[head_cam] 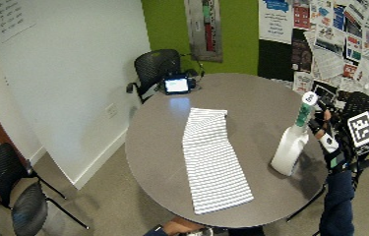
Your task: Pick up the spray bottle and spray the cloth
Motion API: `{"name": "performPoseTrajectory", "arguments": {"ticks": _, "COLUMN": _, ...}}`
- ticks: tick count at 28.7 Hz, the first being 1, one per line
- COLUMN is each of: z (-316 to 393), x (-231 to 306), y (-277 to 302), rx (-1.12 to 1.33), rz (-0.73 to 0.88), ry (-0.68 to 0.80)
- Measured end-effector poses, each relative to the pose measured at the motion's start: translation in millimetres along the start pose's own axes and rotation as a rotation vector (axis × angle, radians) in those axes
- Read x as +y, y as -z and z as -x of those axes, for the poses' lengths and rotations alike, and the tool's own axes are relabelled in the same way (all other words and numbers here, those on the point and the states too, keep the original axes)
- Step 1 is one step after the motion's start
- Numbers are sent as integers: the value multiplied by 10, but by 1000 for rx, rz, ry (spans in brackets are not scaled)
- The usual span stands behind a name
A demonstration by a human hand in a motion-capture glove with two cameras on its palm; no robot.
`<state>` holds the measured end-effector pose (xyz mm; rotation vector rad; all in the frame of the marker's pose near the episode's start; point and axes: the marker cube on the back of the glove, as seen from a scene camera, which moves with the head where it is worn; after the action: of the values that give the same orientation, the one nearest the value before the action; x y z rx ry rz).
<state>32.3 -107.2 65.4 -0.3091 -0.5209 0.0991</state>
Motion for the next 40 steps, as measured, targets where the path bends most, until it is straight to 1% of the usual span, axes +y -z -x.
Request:
{"name": "performPoseTrajectory", "arguments": {"ticks": 10, "z": 166, "x": -320, "y": -264, "rx": 56, "rz": 148, "ry": 120}}
{"name": "performPoseTrajectory", "arguments": {"ticks": 18, "z": 154, "x": -679, "y": -454, "rx": -97, "rz": 224, "ry": 193}}
{"name": "performPoseTrajectory", "arguments": {"ticks": 23, "z": 57, "x": -815, "y": -601, "rx": -183, "rz": 291, "ry": 195}}
{"name": "performPoseTrajectory", "arguments": {"ticks": 28, "z": 182, "x": -826, "y": -708, "rx": -193, "rz": 221, "ry": 185}}
{"name": "performPoseTrajectory", "arguments": {"ticks": 34, "z": 373, "x": -813, "y": -798, "rx": -123, "rz": 78, "ry": 198}}
{"name": "performPoseTrajectory", "arguments": {"ticks": 40, "z": 720, "x": -765, "y": -750, "rx": -41, "rz": -4, "ry": 233}}
